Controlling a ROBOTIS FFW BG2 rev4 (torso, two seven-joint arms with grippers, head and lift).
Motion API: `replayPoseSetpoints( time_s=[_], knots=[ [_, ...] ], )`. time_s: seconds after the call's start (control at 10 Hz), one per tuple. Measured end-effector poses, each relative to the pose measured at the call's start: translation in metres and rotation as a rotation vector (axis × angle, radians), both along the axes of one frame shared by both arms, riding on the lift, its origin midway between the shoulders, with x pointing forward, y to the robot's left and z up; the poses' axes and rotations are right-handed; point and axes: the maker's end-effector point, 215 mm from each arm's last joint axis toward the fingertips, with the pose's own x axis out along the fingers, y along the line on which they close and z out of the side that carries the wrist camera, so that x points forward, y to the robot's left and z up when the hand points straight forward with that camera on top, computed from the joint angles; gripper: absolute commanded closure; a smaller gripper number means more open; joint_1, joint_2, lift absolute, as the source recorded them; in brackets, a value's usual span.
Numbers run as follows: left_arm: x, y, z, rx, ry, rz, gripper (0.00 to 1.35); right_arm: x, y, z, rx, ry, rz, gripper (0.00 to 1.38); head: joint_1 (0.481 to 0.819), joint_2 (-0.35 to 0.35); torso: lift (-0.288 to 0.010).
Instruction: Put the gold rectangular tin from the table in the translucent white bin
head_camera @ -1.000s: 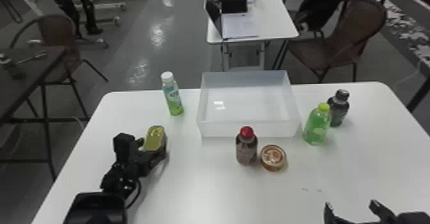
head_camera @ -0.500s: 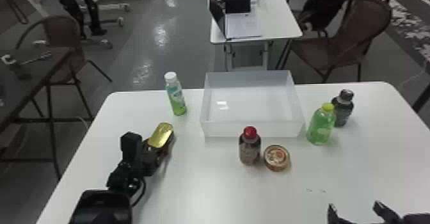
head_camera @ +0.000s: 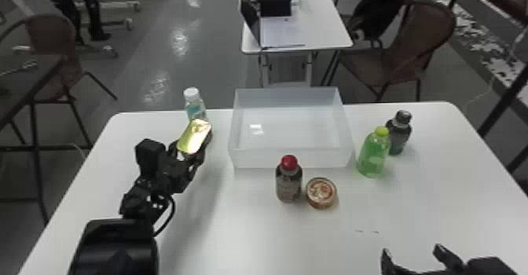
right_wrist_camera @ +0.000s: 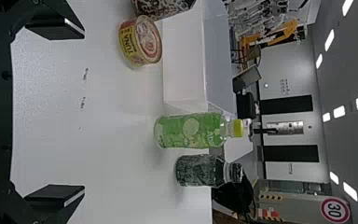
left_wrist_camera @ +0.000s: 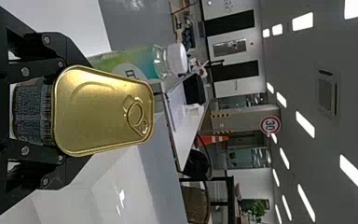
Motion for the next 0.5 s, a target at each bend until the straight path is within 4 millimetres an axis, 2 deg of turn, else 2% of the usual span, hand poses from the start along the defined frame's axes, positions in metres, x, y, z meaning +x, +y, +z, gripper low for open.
replayPoseSetpoints(
  time_s=[0.3,0.5],
  knots=[
    [0.027,-0.079,0.04,-0.051,-0.015,-0.168,0.82,0.001,-0.001,-0.001,0.002,0.003,0.0,0.13,0.695,-0.027,-0.057],
    [0.045,-0.113,0.058,-0.029,-0.001,-0.244,0.82,0.003,-0.001,-0.001,0.0,0.0,0.003,0.13,0.695,-0.073,-0.057]
  ],
)
